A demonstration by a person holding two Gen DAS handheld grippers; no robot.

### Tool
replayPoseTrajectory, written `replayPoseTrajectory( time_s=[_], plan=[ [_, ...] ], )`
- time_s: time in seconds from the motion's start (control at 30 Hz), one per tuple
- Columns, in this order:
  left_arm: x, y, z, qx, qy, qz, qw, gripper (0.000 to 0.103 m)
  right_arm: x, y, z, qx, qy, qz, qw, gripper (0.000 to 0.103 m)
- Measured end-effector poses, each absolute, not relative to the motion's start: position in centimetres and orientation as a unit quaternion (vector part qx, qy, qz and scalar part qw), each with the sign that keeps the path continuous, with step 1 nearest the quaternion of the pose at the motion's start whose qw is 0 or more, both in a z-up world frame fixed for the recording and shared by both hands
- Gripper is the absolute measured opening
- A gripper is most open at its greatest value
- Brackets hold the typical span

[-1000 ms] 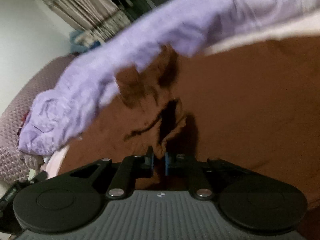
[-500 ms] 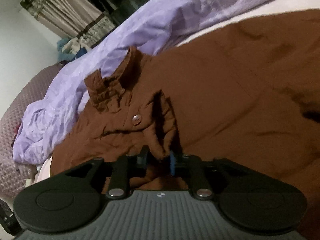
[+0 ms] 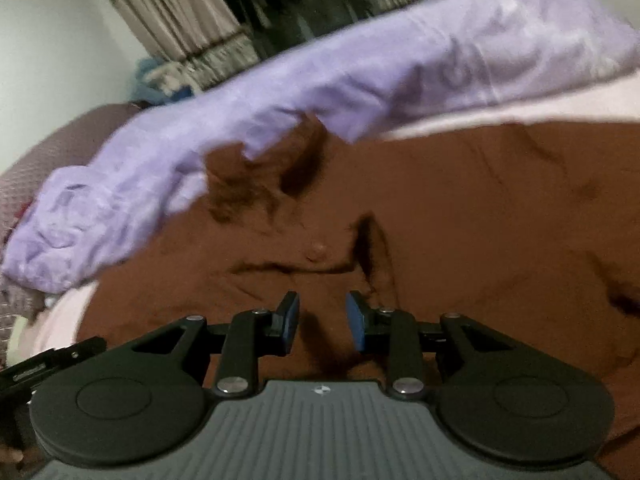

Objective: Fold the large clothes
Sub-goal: 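Grasp the cuff of the other sleeve with the right gripper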

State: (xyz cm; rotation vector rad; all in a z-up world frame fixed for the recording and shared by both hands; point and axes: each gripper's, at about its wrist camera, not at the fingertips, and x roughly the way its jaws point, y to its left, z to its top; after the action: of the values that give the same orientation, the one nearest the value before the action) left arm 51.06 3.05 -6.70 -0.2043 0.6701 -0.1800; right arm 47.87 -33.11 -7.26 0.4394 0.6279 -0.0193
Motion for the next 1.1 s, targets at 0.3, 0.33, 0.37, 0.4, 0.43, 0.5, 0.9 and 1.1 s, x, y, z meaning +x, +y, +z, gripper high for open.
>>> replayPoseTrajectory(
  time_s=[0.3,0.33,0.37,0.4,0.43,0.5,0.9,1.1],
  plan=[
    [50.7,2.9,-5.9,-0.08,0.323,-0.098,0.938,0.075,43.9,-38.3,-6.5,0.301,0.284,-0.004,0.91,0.046],
    [50.4,3.0,-5.5,-0.082,0.32,-0.1,0.938,0.075,42.5,-39.8,-5.9,0.307,0.27,-0.014,0.912,0.049],
    [49.9,3.0,-5.2,-0.08,0.317,-0.1,0.94,0.075,41.4,-41.2,-5.6,0.312,0.259,-0.026,0.914,0.054],
    [49.5,3.1,-5.0,-0.076,0.315,-0.099,0.941,0.075,39.8,-43.1,-5.2,0.318,0.247,-0.045,0.914,0.057],
    [49.2,3.1,-4.8,-0.071,0.314,-0.099,0.942,0.075,38.2,-45.0,-4.9,0.323,0.238,-0.067,0.914,0.057],
    [48.4,3.2,-4.7,-0.061,0.311,-0.099,0.943,0.075,34.4,-49.6,-4.7,0.334,0.215,-0.126,0.909,0.061],
    [47.9,2.4,-5.2,-0.075,0.316,-0.071,0.943,0.075,24.8,-68.0,-10.2,0.441,0.134,-0.305,0.834,0.064],
    [48.2,1.7,-5.4,-0.061,0.317,-0.062,0.944,0.075,25.4,-71.3,-12.2,0.47,0.099,-0.311,0.82,0.065]
  ],
)
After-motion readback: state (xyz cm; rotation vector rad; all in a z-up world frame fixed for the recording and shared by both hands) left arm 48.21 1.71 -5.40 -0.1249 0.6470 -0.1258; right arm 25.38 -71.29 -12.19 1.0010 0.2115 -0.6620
